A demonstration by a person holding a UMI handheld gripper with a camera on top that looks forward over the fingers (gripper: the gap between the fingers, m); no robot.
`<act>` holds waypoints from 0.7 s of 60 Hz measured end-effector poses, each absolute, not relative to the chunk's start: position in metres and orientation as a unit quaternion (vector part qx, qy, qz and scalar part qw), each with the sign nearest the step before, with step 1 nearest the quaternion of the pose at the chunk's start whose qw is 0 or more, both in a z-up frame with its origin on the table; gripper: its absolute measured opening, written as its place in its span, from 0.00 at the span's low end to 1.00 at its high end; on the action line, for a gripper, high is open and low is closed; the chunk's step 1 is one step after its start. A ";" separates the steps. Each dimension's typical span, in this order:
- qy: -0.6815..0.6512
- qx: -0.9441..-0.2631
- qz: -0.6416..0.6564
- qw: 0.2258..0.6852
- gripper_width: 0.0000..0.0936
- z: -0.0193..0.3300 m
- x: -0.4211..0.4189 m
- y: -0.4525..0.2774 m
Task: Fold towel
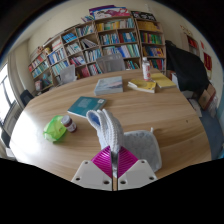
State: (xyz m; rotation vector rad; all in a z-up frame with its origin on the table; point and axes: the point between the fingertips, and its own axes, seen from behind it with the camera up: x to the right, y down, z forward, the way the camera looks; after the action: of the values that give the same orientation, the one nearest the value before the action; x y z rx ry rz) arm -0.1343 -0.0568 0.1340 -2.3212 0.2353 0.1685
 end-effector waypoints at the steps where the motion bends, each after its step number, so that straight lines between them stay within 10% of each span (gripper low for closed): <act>1: 0.095 -0.918 0.059 0.381 0.05 0.124 -0.125 -0.059; 14: 0.150 -0.944 0.042 0.291 0.21 0.030 -0.061 -0.086; 23: 0.163 -0.935 0.052 0.310 0.90 0.054 -0.045 -0.088; 42: 0.141 -0.922 0.046 0.358 0.89 0.137 -0.030 -0.147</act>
State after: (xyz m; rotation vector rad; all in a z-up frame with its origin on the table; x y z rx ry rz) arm -0.0303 -0.1474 0.1370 -2.3791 0.3647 0.1196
